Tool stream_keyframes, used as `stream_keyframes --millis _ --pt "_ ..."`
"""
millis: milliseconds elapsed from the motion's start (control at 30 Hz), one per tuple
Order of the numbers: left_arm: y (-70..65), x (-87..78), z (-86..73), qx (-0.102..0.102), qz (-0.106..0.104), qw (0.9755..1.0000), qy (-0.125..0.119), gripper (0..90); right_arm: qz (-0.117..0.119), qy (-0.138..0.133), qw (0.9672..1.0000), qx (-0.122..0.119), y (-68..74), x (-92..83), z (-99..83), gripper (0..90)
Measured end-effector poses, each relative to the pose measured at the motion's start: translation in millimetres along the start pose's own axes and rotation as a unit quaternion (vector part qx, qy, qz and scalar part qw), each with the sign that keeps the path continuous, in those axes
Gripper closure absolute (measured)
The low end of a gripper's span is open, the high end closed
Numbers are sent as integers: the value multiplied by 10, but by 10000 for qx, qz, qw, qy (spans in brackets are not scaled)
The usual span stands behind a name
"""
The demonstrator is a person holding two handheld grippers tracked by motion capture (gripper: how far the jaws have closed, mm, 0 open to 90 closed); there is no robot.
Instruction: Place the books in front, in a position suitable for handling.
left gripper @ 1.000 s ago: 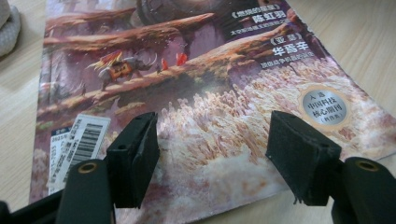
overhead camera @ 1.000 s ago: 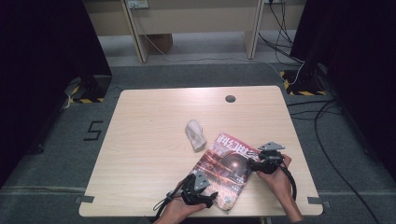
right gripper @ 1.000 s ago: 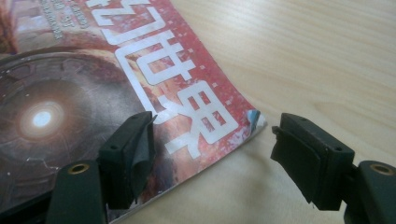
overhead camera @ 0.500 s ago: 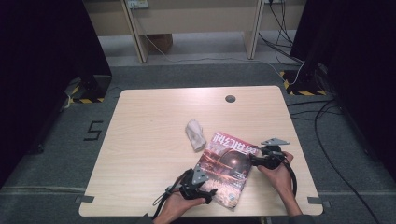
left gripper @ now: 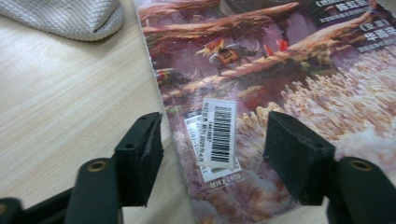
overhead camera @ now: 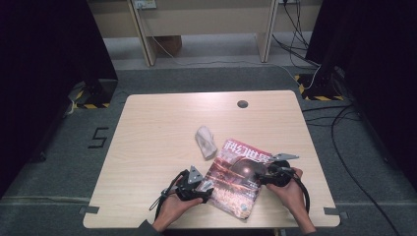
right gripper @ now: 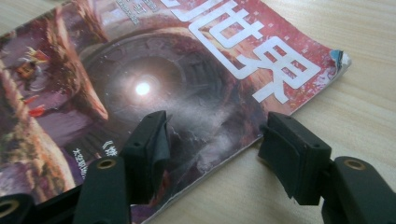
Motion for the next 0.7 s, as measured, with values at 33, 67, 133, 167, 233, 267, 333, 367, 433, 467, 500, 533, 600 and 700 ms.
stream_keyframes --millis 33,67,133,167,233,267,333,367,433,467,500,533,600,700 --pt "0 0 0 0 0 10000 0 402 0 0 10000 0 0 0 0 409" --pt "-18 -1 -7 -8 -79 10000 -4 424 -25 -9 10000 31 0 3 13 421" --pt "-24 -2 -12 -17 -94 10000 -2 418 -35 -24 10000 43 -3 10 23 427" --pt "-41 0 -19 -70 -115 9999 -21 416 -37 -49 10000 34 -13 24 45 437" --pt "-82 -3 -31 -105 -78 9999 -50 414 -94 -28 9999 30 -17 31 70 443" --pt "-100 -5 -38 -90 -85 9999 -49 412 -172 -34 9998 -63 -28 35 91 450" --pt "-160 -18 -60 -44 -123 9999 -19 407 -294 -25 9995 -115 -34 36 112 451" --pt "-160 -18 -60 -44 -123 9999 -19 405 -294 -25 9995 -115 -34 36 112 451" --pt "-206 -27 -79 -34 -130 9999 -23 403 -334 -31 9994 -111 -53 46 134 448" --pt "-263 -33 -95 -37 -158 9999 -32 401 -327 -48 9994 -115 -61 50 141 448" --pt "-263 -33 -95 -37 -158 9999 -32 400 -322 -44 9994 -86 -62 50 143 447" --pt "-306 -34 -100 -32 -177 9998 -36 399 -328 -39 9994 -87 -68 51 146 445" --pt "-346 -32 -101 -13 -199 9998 -40 395 -365 -52 9993 -97 -85 55 158 445" --pt "-366 -29 -97 23 -189 9998 -45 391 -445 -52 9989 -111 -95 53 167 447"
Point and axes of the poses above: each handheld gripper's, and its own axes: x roughly forward along the jaws, z roughly out of its top, y roughly to its left, the point moved 7 cm from there along x, roughly forward along the jaws, and after that the axes turned 14 degrees about y, right-handed, at the moved point
